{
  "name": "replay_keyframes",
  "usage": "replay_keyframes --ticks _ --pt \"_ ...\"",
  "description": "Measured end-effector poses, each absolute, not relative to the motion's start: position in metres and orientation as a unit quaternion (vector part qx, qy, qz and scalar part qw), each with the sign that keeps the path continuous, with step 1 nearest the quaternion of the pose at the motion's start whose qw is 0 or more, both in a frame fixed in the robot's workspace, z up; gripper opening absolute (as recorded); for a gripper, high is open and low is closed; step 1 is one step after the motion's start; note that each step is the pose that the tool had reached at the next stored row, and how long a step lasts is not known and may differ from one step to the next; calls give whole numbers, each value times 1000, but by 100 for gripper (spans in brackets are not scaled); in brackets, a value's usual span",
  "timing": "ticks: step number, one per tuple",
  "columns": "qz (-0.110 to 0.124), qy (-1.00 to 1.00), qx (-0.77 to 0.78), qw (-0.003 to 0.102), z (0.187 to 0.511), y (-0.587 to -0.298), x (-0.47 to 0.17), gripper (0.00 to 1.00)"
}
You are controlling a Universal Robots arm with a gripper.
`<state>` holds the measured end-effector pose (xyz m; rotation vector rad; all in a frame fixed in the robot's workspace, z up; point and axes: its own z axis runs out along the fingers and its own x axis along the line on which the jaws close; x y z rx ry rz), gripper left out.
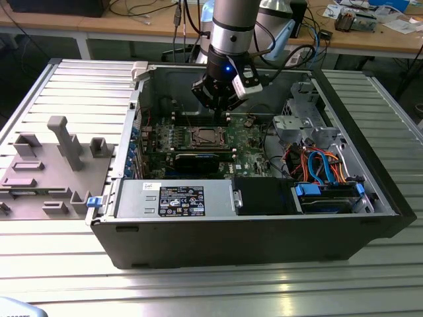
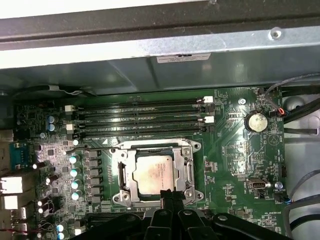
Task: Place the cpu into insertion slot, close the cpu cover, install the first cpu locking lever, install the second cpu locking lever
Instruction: 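Install the first cpu locking lever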
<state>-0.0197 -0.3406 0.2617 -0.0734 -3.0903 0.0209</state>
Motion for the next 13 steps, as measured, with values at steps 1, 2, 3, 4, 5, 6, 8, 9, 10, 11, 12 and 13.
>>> replay_keyframes --ticks 1,2,3,4,5,6,8,9,10,11,12,13 --pt "7 -999 -22 25 262 -341 -20 11" --pt "7 -999 -21 25 262 -341 -20 11" --pt "7 -1000 -18 25 262 -341 -20 11" --pt "7 -1000 -14 25 262 -341 -20 11" --pt "7 -1000 -11 25 262 -341 -20 11" --pt "7 -1000 -8 25 262 -341 -20 11" --pt "7 -1000 -2 25 262 -341 -20 11" --pt "7 -1000 0 25 262 -341 -20 11" --pt "7 -1000 1 25 262 -341 -20 11" --pt "7 -1000 4 25 262 -341 -20 11" --pt "7 -1000 6 25 262 -341 -20 11" --pt "6 -1000 9 25 262 -341 -20 11"
